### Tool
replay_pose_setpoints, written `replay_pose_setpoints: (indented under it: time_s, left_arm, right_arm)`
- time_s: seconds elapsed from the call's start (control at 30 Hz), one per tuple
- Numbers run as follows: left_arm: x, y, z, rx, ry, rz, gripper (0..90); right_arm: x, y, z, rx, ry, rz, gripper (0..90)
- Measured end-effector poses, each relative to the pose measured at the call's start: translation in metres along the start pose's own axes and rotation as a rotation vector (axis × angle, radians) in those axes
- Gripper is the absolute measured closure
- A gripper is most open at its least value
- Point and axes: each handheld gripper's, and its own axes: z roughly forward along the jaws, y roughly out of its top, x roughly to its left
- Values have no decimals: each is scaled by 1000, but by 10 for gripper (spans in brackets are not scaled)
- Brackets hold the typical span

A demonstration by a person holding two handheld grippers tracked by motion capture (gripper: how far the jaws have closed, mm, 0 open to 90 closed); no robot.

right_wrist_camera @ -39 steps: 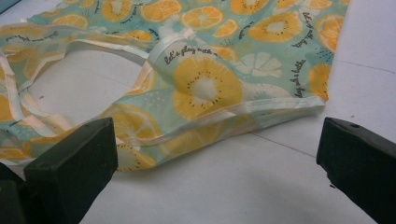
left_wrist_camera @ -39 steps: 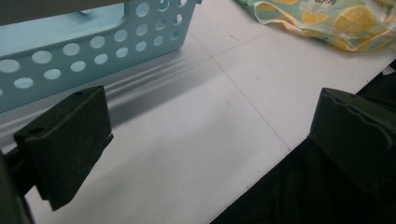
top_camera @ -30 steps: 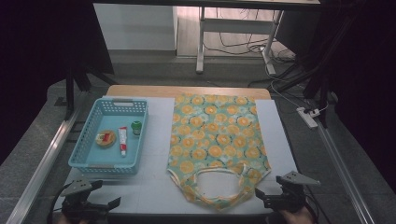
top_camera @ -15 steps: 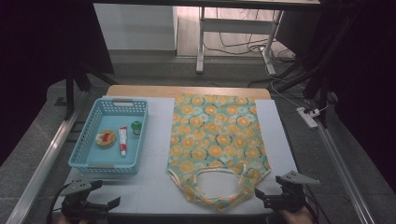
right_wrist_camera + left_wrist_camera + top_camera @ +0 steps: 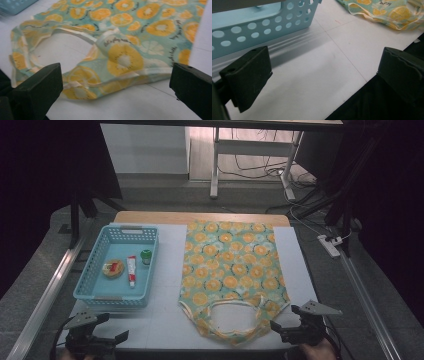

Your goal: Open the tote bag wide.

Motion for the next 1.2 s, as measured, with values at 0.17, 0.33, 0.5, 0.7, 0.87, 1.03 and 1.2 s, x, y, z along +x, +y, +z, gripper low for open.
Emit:
replay_pose_setpoints:
  time_s: [0.17, 0.33, 0.5, 0.7, 0.87, 1.03, 1.2]
  left_arm:
    - [0, 0, 0, 0, -1, -3, 0]
    - [0, 0, 0, 1, -1, -2, 0]
    - [0, 0, 0, 1, -2, -2, 0]
    - [0, 0, 0, 1, -2, -2, 0]
    - [0, 0, 0, 1, -2, -2, 0]
    - [0, 0, 0, -1, -2, -2, 0]
    - [0, 0, 0, 1, -2, -1, 0]
  right_arm:
    - [10, 9, 7, -3, 37, -26, 0]
    - [26, 14, 16, 36, 71, -48, 0]
    - [42, 19, 28, 64, 152, -75, 0]
    - [61, 20, 48, 121, 239, -136, 93]
    - [77, 17, 66, 219, 310, -228, 318]
    - [81, 14, 77, 295, 304, -298, 550]
    - [78, 16, 76, 304, 288, -303, 819]
